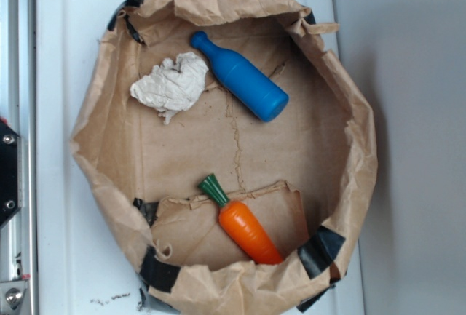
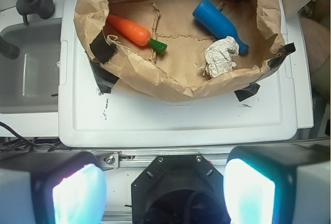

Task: Grab the blue bottle.

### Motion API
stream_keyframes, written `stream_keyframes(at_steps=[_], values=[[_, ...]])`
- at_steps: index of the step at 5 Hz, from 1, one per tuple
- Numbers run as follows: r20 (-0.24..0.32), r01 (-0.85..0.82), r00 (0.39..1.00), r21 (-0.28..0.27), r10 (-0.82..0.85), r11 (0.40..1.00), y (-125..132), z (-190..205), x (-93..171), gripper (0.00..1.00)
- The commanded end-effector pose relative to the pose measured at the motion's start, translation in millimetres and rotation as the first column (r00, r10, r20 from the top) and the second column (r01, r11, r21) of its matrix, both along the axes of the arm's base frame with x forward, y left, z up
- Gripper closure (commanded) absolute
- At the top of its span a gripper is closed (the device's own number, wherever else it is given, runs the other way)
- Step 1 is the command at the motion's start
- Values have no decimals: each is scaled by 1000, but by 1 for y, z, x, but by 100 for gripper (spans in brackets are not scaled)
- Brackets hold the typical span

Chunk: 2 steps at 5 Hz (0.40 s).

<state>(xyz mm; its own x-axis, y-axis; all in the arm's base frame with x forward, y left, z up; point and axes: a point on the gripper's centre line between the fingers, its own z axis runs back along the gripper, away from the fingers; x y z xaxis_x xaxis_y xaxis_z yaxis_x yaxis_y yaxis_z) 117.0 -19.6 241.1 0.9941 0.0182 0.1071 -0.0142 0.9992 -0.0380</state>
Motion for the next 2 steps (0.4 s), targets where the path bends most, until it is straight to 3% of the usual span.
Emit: stream_keyframes(at_steps=[1,2], values=[[0,0,1000,0,0,1000,0,0,0,0],[37,-44,998,7,44,999,-2,-1,-8,0]])
